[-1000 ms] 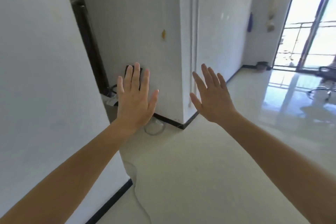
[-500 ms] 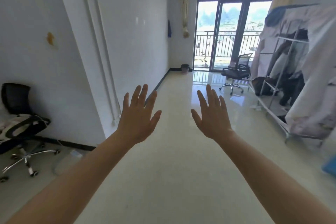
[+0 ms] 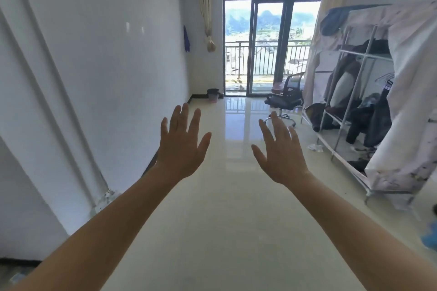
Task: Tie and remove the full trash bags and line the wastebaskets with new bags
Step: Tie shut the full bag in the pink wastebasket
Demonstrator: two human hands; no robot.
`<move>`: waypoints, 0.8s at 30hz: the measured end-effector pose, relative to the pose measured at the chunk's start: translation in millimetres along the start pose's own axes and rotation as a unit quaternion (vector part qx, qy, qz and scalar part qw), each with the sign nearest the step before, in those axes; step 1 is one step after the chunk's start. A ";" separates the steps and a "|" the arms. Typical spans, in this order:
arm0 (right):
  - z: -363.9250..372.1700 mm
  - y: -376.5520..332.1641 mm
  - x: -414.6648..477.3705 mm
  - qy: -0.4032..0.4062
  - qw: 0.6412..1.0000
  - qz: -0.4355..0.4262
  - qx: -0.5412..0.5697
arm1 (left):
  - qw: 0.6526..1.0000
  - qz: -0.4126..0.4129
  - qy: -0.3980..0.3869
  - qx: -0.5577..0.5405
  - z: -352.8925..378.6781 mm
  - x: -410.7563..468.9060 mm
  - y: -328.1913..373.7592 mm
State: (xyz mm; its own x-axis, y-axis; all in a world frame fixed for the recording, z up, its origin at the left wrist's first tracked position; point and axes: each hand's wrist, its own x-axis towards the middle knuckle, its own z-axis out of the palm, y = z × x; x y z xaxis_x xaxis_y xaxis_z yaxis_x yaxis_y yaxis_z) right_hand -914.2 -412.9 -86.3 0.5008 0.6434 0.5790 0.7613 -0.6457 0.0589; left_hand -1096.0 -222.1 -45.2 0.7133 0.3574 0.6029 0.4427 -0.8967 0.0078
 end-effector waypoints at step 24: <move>454.1 162.6 606.3 0.014 0.998 -0.046 0.048 | 0.998 -0.019 0.063 0.005 459.6 563.1 -137.1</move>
State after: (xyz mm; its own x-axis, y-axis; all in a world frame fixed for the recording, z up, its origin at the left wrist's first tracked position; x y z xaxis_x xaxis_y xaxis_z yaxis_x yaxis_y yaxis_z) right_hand -299.7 59.0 -95.0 0.4165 0.6857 0.5969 0.8405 -0.5407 0.0347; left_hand -505.3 222.2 -73.4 0.6218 0.3551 0.6980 0.4741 -0.8801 0.0254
